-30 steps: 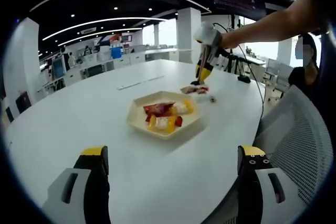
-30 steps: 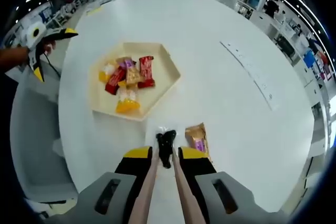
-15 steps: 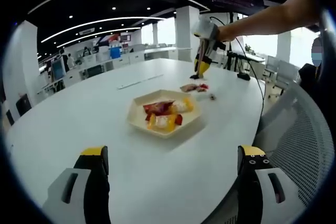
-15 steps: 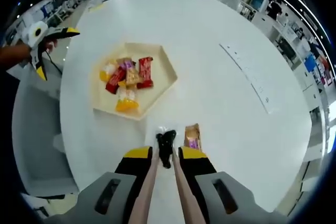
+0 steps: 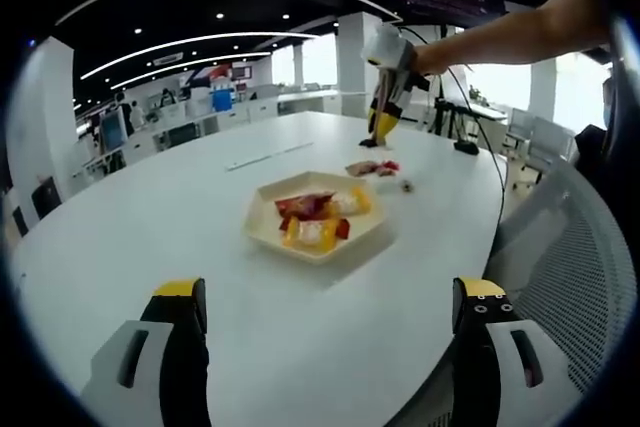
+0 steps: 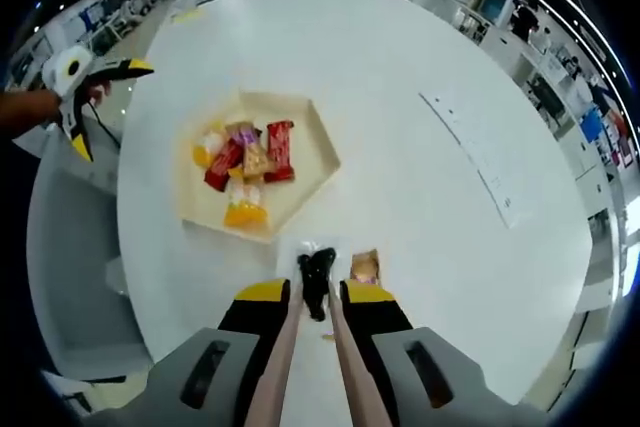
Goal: Place the target food into the container with the food tongs after gripping and lifting it, then release it inside without dropping or visibly crushing the food.
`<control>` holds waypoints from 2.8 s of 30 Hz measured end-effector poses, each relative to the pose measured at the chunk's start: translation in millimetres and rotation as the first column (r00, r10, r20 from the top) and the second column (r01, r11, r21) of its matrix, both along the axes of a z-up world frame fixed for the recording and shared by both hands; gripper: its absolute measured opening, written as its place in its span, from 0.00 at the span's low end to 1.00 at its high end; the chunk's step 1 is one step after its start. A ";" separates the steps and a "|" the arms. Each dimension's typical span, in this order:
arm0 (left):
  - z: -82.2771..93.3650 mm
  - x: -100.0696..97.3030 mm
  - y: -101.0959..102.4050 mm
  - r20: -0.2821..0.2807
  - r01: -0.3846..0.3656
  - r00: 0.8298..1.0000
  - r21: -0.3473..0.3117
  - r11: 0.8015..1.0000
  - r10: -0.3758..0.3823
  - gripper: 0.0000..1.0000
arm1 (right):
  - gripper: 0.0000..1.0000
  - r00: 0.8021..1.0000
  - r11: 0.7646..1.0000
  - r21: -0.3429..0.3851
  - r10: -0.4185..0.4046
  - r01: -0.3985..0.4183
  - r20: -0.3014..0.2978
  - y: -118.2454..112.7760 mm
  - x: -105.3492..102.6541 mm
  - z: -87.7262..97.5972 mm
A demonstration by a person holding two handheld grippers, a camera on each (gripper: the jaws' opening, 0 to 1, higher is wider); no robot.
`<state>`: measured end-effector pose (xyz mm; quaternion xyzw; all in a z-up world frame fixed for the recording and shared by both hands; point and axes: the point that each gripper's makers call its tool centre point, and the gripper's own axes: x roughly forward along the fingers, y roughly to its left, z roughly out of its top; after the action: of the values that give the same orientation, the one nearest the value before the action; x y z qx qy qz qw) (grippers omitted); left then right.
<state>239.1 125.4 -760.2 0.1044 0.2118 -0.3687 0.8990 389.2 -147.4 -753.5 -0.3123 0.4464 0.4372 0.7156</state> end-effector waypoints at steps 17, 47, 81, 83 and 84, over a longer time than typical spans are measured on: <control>0.1 1.1 2.4 -0.001 -0.014 1.000 0.001 1.000 0.014 0.99 | 0.19 0.999 0.999 0.014 0.035 -0.035 0.012 34.6 5.9 8.6; 3.8 3.0 4.6 0.021 -0.025 0.999 0.000 1.000 0.025 0.99 | 0.19 0.990 0.990 0.019 0.137 -0.137 0.030 102.0 18.0 12.2; 4.2 4.3 5.2 0.025 -0.031 0.999 0.003 1.000 0.031 0.99 | 0.21 0.976 0.977 0.031 0.207 -0.210 0.073 137.7 28.3 14.4; 4.0 4.2 5.4 0.024 -0.031 0.999 0.004 1.000 0.031 0.99 | 0.21 0.976 0.978 0.034 0.205 -0.207 0.076 137.1 28.3 15.7; 3.8 4.2 5.3 0.024 -0.030 0.999 0.005 1.000 0.030 0.99 | 0.21 0.976 0.978 0.034 0.203 -0.206 0.076 136.7 28.8 15.9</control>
<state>243.3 130.7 -756.4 0.1079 0.2036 -0.3533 0.9067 418.0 -10.7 -737.6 -0.3572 0.3763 0.5063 0.6888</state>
